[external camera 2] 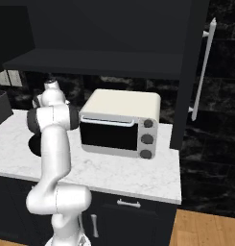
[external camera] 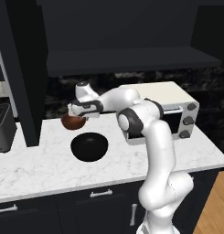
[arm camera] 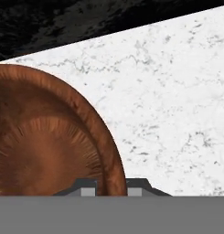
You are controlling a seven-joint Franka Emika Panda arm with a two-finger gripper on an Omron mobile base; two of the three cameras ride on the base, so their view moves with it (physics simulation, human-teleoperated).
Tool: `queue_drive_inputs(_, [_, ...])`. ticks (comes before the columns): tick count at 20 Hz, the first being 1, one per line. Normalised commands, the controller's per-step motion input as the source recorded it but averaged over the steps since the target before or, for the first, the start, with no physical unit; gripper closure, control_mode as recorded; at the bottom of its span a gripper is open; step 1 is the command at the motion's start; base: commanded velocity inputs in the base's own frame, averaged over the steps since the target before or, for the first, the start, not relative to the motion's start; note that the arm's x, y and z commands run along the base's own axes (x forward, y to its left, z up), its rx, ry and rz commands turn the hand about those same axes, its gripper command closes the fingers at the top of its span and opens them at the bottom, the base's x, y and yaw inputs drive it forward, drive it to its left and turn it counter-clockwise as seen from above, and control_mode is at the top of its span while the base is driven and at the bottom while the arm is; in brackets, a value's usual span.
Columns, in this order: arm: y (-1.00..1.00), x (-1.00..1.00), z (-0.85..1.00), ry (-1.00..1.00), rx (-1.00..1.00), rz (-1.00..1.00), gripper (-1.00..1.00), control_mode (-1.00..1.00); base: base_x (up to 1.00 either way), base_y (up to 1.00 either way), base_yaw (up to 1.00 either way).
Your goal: Pick up the bowls on the counter and stack them on top of one another in the open cabinet. Place the smaller bowl on top of the larger bowl.
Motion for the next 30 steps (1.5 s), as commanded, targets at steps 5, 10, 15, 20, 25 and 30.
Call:
queue_drive_inputs(5, [-0.10, -0.90, 0.21, -0.19, 0.07, 0.00, 1.00, -1.00, 0.00, 0.00, 0.00])
queue_drive_inputs(10, [-0.25, -0.92, 0.21, -0.15, 0.10, 0.00, 1.00, -1.00, 0.00, 0.00, 0.00])
queue_drive_inputs(15, [-0.27, -0.67, 0.09, -0.01, 0.09, 0.00, 1.00, -1.00, 0.00, 0.00, 0.00])
queue_drive_inputs(20, [-0.15, -0.18, -0.02, 0.11, 0.01, 0.00, 1.00, -1.00, 0.00, 0.00, 0.00])
queue_drive_inputs(25, [-0.04, 0.00, -0.25, 0.17, 0.00, 0.00, 1.00, -1.00, 0.00, 0.00, 0.00])
queue_drive_inputs(30, [0.02, -0.01, -0.34, 0.10, -0.04, 0.00, 1.00, -1.00, 0.00, 0.00, 0.00])
